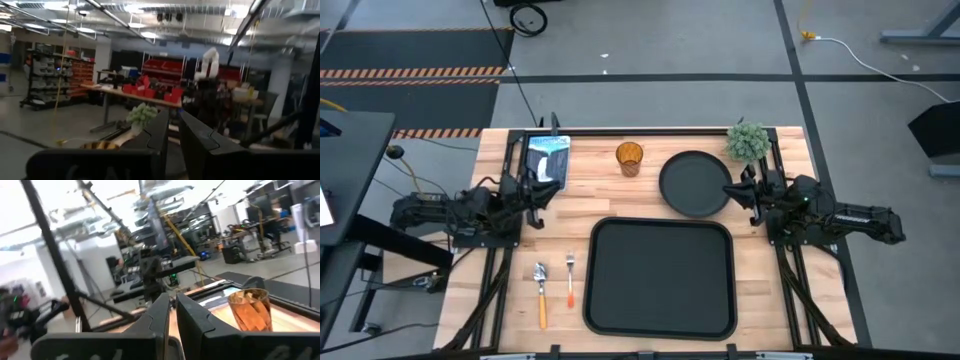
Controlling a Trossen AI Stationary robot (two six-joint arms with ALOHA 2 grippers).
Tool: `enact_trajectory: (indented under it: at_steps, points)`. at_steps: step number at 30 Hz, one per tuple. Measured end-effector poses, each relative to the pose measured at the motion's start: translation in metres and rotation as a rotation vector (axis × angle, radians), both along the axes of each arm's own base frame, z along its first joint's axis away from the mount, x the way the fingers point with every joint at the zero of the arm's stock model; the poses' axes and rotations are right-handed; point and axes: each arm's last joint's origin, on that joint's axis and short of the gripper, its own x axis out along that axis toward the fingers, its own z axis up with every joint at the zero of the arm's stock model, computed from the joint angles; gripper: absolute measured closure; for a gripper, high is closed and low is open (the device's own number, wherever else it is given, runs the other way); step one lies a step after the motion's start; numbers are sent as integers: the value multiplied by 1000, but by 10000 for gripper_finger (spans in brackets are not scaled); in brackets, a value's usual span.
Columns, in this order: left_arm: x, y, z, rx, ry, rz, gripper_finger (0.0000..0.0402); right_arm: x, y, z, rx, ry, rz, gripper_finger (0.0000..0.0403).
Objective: Pick and place plate/cup/fork/spoon on tray
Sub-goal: Put the brown cup on the black tray
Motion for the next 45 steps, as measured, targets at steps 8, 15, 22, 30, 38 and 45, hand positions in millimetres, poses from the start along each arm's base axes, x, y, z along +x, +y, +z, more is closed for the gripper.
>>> enact_trajectory:
  at_steps: [8, 15, 22, 30, 38, 45]
  points:
    - [12, -1, -11, -79, 100, -22, 329, 0, 1, 9, -38, -85, 41, 362]
    - [20, -1, -12, -154, 90, -33, 309, 6, 0, 12, -86, -101, 21, 362]
    - [33, 2, 0, -221, 105, 110, 320, 21, -7, 19, -84, 5, -53, 362]
    - [55, 19, 31, -205, 217, 256, 321, 30, -18, 36, -121, 202, -133, 362]
    - [81, 47, 43, -261, 346, 222, 321, 26, -25, 36, -122, 214, -199, 362]
    - [103, 83, 56, -331, 492, 235, 298, 25, -29, 32, -85, 253, -209, 362]
